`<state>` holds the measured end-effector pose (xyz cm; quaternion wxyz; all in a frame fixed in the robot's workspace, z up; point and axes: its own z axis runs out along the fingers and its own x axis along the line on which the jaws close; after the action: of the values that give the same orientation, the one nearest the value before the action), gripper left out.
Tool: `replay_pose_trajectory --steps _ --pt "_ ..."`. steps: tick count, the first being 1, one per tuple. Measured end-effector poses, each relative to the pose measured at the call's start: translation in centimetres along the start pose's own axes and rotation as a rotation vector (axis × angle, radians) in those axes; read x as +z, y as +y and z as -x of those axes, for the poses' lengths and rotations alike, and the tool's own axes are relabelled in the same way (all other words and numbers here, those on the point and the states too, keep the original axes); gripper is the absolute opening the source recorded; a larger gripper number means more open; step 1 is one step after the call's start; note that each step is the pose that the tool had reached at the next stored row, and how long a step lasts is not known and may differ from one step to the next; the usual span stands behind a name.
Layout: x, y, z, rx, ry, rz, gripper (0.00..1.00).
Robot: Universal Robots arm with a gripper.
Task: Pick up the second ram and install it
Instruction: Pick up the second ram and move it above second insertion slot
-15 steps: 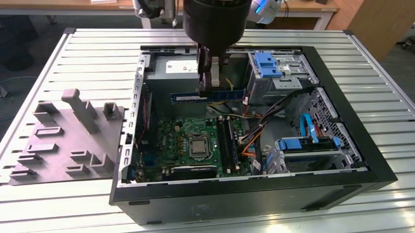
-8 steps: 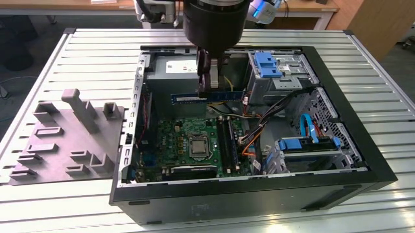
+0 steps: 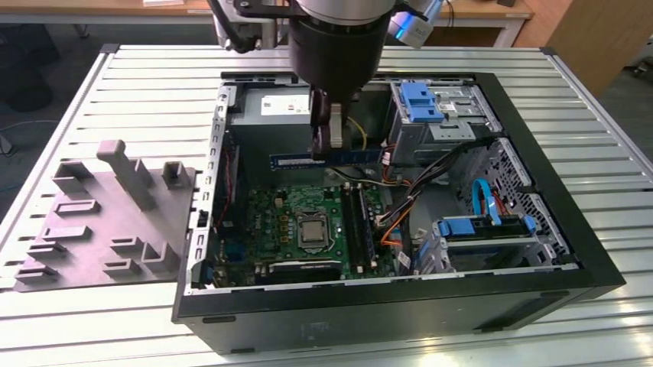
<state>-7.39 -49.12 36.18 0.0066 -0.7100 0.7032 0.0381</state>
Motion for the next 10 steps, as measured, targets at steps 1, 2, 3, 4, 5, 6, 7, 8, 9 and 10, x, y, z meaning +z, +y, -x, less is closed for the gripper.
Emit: replay_pose_trajectory --steps 1,2,3,4,5,6,7,8,9,10 --pt "0.07 0.00 0.00 0.000 0.0000 0.0000 0.11" --pt "0.12 -0.01 0.00 0.000 0.0001 0.0000 0.11" --pt "0.14 -0.01 -0.01 0.000 0.0002 0.0001 0.11" --pt "0.15 -0.01 -0.01 0.000 0.0002 0.0001 0.11" --pt "0.16 -0.01 -0.01 0.000 0.0001 0.0000 0.11" --pt "0.24 -0.01 -0.02 0.000 -0.0003 -0.0001 0.11" --pt "0.36 -0.02 -0.02 0.000 -0.0004 -0.0002 0.11" --pt "0.46 -0.02 -0.03 0.000 -0.0002 -0.0001 0.11" --pt "0.55 -0.02 -0.03 0.000 -0.0001 0.0000 0.11" --pt "0.64 -0.03 -0.04 0.000 -0.0001 0.0000 0.11"
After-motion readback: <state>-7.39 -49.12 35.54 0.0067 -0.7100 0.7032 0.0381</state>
